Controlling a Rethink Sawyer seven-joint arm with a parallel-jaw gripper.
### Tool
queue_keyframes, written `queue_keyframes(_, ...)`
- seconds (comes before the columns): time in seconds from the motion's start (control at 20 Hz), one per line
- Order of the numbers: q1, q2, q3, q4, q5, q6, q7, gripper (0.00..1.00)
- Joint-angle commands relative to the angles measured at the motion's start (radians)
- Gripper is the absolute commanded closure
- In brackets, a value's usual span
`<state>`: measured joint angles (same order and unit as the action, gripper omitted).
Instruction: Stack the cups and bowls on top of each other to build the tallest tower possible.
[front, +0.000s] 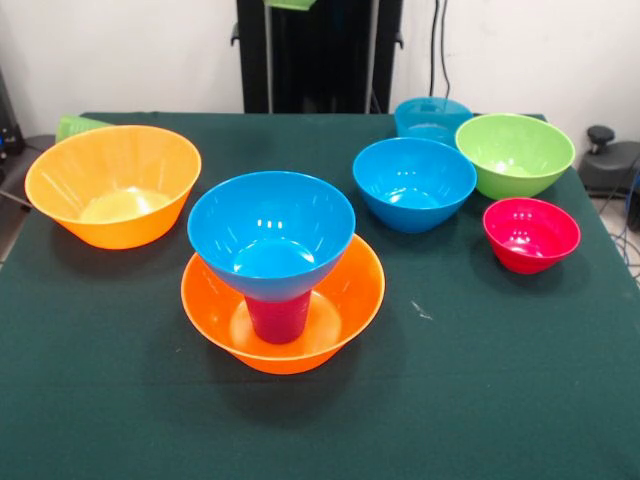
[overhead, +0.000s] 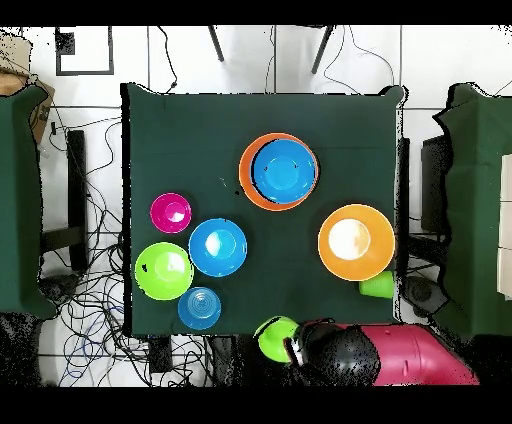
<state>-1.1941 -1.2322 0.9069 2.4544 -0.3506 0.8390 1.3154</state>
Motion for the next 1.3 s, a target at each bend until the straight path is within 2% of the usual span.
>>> queue_keyframes(0.05,0.084,0.143,0.064,-0.094,-0.104,0.262,-0.207,1.0)
queue_keyframes(0.2,0.11,0.19,0.045,-0.139,-0.153,0.347,-0.201,1.0)
queue_keyframes(0.35,0.14,0.24,0.02,-0.172,-0.197,0.379,-0.172,1.0)
queue_keyframes(0.6,0.174,0.308,-0.007,-0.222,-0.243,0.396,-0.137,1.0)
queue_keyframes(0.95,0.179,0.377,-0.02,-0.302,-0.283,0.394,-0.15,1.0)
queue_keyframes(1.3,0.209,0.471,-0.054,-0.395,-0.358,0.371,-0.147,1.0)
